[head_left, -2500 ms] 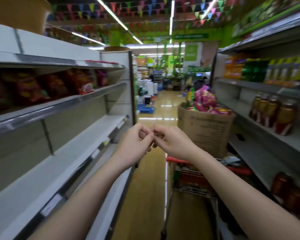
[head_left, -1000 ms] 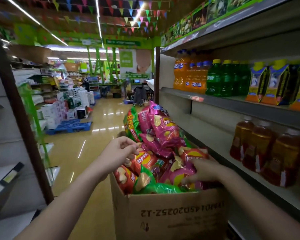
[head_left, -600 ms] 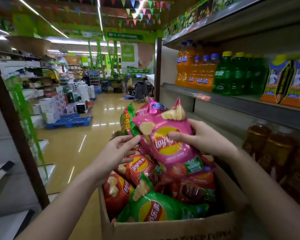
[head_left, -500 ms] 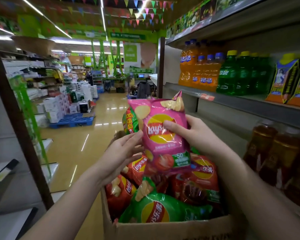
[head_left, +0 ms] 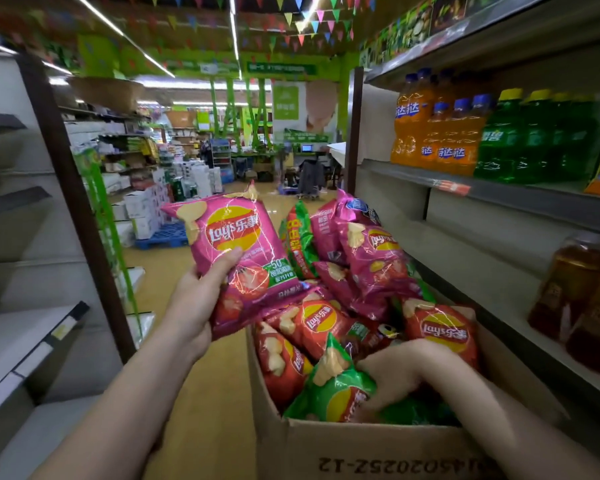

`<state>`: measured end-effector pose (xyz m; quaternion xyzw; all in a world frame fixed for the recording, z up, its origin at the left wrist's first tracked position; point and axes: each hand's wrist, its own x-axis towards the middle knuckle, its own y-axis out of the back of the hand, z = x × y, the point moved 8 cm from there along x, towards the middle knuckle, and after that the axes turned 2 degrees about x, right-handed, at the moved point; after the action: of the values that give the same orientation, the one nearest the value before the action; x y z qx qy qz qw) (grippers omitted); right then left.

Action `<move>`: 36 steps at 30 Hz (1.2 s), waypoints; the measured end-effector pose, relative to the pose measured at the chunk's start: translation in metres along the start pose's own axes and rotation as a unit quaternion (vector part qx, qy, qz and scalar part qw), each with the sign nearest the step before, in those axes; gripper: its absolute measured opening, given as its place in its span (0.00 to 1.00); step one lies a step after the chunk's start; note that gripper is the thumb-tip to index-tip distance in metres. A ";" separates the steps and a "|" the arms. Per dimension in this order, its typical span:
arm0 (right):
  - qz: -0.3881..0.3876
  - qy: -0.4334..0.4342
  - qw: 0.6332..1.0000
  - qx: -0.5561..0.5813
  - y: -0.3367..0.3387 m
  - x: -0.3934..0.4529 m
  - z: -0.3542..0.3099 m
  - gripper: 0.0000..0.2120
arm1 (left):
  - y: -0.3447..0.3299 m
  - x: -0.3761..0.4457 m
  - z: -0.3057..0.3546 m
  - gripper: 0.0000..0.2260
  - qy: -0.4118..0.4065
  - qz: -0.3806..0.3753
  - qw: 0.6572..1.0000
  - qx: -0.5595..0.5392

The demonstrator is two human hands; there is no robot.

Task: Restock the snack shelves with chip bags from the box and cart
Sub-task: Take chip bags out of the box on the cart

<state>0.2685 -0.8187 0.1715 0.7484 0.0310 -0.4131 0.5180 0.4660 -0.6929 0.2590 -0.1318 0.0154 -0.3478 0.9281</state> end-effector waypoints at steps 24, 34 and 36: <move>0.330 0.298 0.650 0.617 0.059 -0.125 -0.127 0.22 | 0.140 -0.143 0.058 0.43 -0.051 0.024 0.995 0.085; 0.126 0.325 0.696 0.628 -0.023 -0.097 -0.280 0.28 | 0.254 -0.252 0.090 0.32 -0.072 0.151 0.979 0.117; 0.088 0.331 0.700 0.627 -0.034 -0.096 -0.310 0.29 | 0.275 -0.277 0.098 0.32 -0.076 0.179 0.972 0.132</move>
<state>0.3710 -0.5178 0.2465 0.9879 -0.1317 -0.0149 -0.0806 0.4443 -0.2913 0.2659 -0.0292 -0.0782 -0.1642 0.9829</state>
